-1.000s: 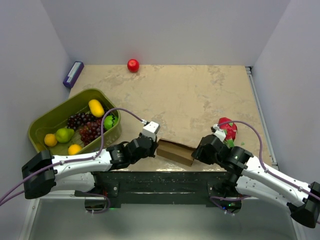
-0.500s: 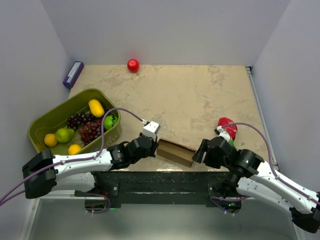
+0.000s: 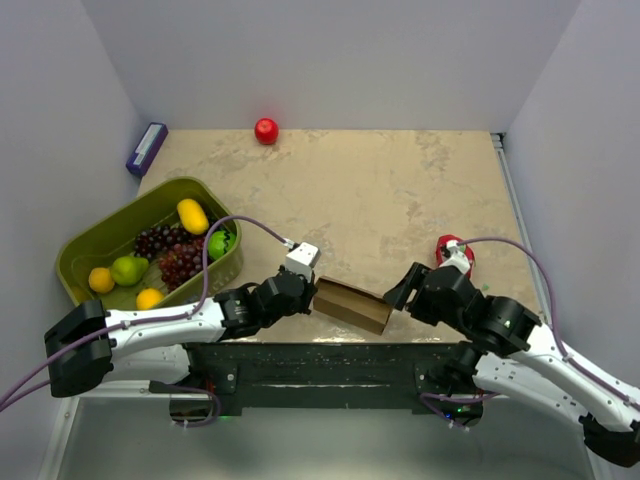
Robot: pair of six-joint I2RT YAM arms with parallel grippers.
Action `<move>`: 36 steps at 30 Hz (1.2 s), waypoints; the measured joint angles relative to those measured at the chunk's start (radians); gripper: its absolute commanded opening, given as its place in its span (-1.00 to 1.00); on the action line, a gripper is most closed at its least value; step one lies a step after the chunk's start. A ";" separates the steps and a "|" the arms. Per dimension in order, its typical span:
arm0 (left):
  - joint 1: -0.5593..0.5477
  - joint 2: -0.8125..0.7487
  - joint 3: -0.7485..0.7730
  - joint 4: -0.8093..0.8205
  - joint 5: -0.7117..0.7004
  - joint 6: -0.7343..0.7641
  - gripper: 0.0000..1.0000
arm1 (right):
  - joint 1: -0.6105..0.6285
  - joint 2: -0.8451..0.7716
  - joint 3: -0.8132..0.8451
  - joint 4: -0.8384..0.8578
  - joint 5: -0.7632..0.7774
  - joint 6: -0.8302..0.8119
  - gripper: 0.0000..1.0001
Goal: Fold the paper box
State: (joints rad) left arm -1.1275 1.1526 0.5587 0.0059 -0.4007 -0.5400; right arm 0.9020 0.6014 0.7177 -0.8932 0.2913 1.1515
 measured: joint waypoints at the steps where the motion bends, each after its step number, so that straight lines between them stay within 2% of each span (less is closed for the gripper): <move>1: 0.000 0.000 0.000 0.000 0.000 0.000 -1.00 | 0.000 -0.003 -0.011 0.026 0.007 0.010 0.35; 9: -0.001 0.000 0.000 0.000 0.001 0.000 -1.00 | 0.000 0.041 -0.084 0.134 0.021 0.063 0.31; 27: -0.001 0.000 0.000 0.000 0.000 0.000 -1.00 | 0.000 0.032 -0.142 0.174 0.032 0.109 0.20; 36: -0.002 -0.002 0.009 -0.025 0.000 -0.001 -0.57 | 0.000 0.019 -0.164 0.188 0.032 0.132 0.11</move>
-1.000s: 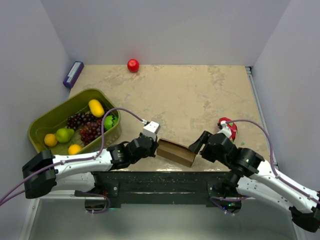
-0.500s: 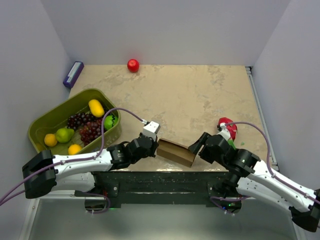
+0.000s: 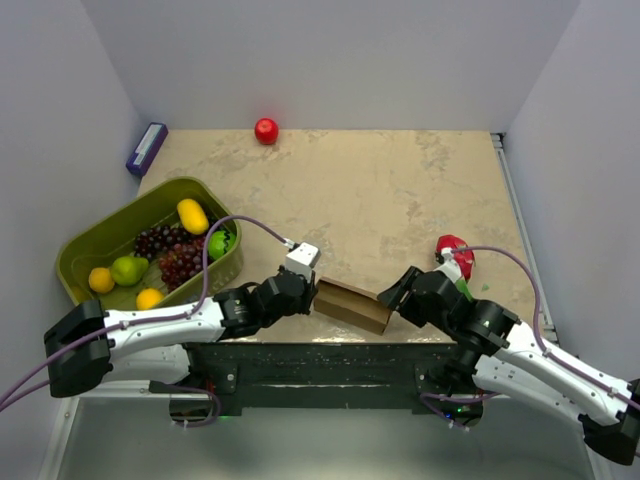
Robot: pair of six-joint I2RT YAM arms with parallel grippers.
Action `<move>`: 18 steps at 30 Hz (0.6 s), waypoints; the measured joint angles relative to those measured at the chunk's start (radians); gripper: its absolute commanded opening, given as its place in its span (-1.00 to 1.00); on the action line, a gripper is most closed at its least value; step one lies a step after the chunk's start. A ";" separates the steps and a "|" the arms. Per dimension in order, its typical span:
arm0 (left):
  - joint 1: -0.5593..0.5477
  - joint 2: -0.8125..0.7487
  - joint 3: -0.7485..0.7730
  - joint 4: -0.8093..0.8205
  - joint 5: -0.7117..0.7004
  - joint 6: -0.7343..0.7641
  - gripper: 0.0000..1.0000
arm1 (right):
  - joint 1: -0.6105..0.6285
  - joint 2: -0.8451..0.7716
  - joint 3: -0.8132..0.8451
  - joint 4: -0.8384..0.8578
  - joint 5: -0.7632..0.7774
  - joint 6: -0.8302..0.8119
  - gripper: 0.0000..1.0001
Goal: Fold the paper box
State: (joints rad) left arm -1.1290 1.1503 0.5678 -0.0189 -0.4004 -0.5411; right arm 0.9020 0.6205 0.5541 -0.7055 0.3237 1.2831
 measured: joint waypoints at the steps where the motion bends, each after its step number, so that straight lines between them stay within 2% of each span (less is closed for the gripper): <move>1: 0.000 -0.002 0.001 -0.005 0.000 0.000 -0.50 | 0.000 0.000 0.000 0.000 0.000 0.001 0.09; 13: -0.006 -0.071 0.001 -0.119 0.006 -0.010 0.02 | 0.000 0.000 -0.016 -0.001 0.004 0.011 0.05; 18: -0.006 -0.113 0.001 -0.154 0.018 -0.016 0.09 | 0.000 0.000 -0.018 -0.001 0.008 0.012 0.04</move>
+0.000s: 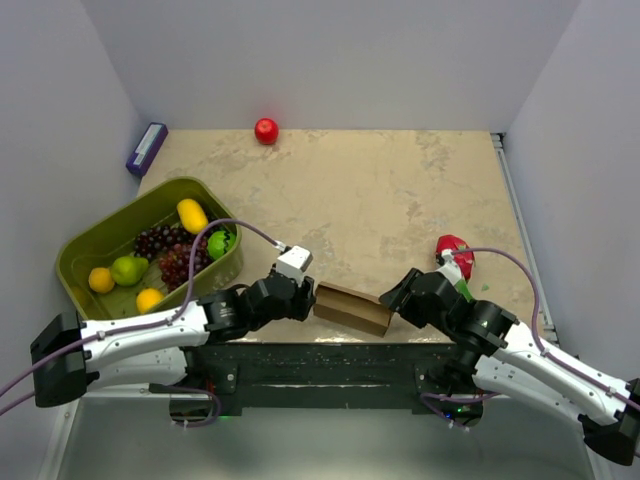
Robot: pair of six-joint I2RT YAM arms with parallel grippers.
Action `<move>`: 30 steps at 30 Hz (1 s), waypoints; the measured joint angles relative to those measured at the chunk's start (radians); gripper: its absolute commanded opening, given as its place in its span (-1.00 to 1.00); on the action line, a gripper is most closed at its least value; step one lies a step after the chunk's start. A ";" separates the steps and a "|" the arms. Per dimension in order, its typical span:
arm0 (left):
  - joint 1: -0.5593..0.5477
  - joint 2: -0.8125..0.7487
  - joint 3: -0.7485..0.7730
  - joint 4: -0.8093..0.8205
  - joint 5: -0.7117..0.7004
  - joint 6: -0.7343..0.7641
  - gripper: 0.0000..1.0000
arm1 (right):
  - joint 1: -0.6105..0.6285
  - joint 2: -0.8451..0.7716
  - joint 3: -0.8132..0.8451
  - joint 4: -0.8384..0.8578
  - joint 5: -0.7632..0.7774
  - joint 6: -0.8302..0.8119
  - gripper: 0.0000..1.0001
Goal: Fold the paper box
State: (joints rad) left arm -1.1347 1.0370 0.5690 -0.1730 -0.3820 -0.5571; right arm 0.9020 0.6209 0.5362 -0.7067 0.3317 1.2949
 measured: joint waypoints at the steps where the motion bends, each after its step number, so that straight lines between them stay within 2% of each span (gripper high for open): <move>1: 0.000 -0.008 0.000 -0.004 0.005 0.000 0.09 | 0.000 0.000 0.000 0.000 0.000 0.000 0.04; 6: 0.000 -0.067 0.000 -0.035 0.043 -0.004 0.15 | 0.000 0.000 -0.002 0.000 0.001 0.000 0.04; 10: 0.000 -0.103 0.035 -0.057 0.065 -0.010 0.10 | 0.000 0.000 -0.002 0.000 0.002 0.001 0.03; 17: 0.037 0.003 0.200 -0.068 0.074 -0.024 0.08 | 0.000 -0.001 -0.005 -0.004 0.016 0.000 0.03; 24: 0.105 0.106 0.205 -0.054 0.083 -0.026 0.02 | 0.000 -0.008 -0.007 -0.008 0.018 0.000 0.03; 30: 0.107 0.128 0.174 -0.032 0.101 -0.029 0.00 | 0.000 -0.021 -0.013 -0.018 0.018 0.000 0.04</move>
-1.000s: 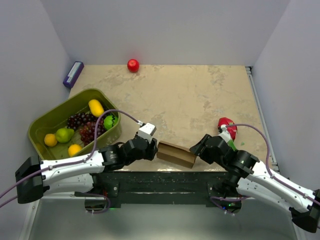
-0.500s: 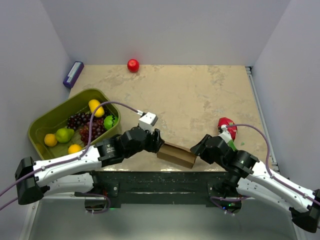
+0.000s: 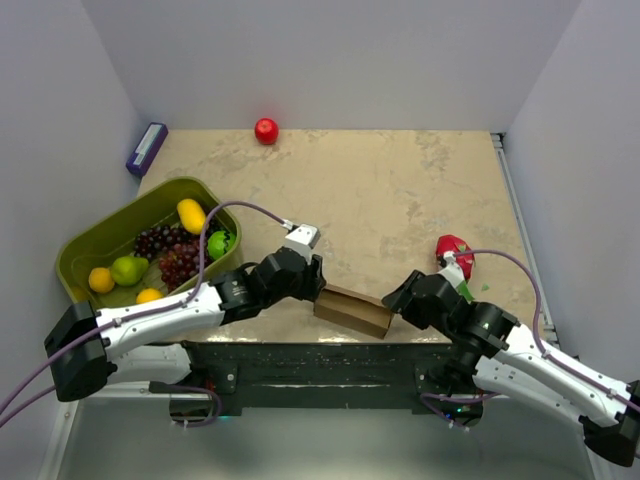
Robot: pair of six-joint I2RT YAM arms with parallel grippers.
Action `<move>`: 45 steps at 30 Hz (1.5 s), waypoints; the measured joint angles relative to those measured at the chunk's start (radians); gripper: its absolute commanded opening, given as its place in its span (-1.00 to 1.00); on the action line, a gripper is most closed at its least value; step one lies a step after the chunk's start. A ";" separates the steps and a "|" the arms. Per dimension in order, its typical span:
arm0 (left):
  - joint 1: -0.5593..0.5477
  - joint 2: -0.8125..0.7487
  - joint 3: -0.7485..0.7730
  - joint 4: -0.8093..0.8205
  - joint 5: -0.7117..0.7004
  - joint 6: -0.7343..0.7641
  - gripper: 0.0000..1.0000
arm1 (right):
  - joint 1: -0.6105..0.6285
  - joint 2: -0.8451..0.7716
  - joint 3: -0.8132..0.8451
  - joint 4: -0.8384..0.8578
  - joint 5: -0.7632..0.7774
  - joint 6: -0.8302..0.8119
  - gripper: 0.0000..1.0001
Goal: Fold the paper box
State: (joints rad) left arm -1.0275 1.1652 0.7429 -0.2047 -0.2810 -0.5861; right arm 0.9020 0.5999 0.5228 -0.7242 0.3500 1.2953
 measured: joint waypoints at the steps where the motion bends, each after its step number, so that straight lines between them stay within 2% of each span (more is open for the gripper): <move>1: 0.000 0.000 -0.011 0.006 0.005 -0.003 -0.01 | 0.000 0.000 -0.001 -0.002 0.000 0.000 0.04; 10: 0.000 -0.021 -0.106 0.086 0.039 -0.050 -0.03 | 0.000 -0.001 -0.002 -0.017 0.000 0.000 0.11; 14: 0.000 -0.032 -0.148 0.129 0.045 -0.067 -0.05 | 0.000 -0.001 -0.002 -0.019 0.001 0.000 0.30; 20: 0.000 -0.049 -0.205 0.195 0.059 -0.088 -0.10 | 0.000 -0.014 -0.002 -0.032 0.001 -0.001 0.43; 25: 0.000 -0.059 -0.245 0.249 0.067 -0.108 -0.14 | 0.000 -0.056 0.008 -0.074 -0.005 -0.002 0.44; 36: 0.000 -0.060 -0.267 0.297 0.079 -0.118 -0.23 | 0.000 -0.217 0.032 -0.235 -0.074 -0.001 0.29; 45: 0.000 -0.060 -0.267 0.298 0.084 -0.121 -0.24 | 0.000 -0.214 0.032 -0.234 -0.107 -0.001 0.29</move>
State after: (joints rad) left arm -1.0271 1.1049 0.4755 0.0933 -0.1970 -0.7074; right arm 0.9020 0.3859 0.5545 -0.9581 0.2428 1.2945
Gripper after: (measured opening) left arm 0.385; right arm 0.646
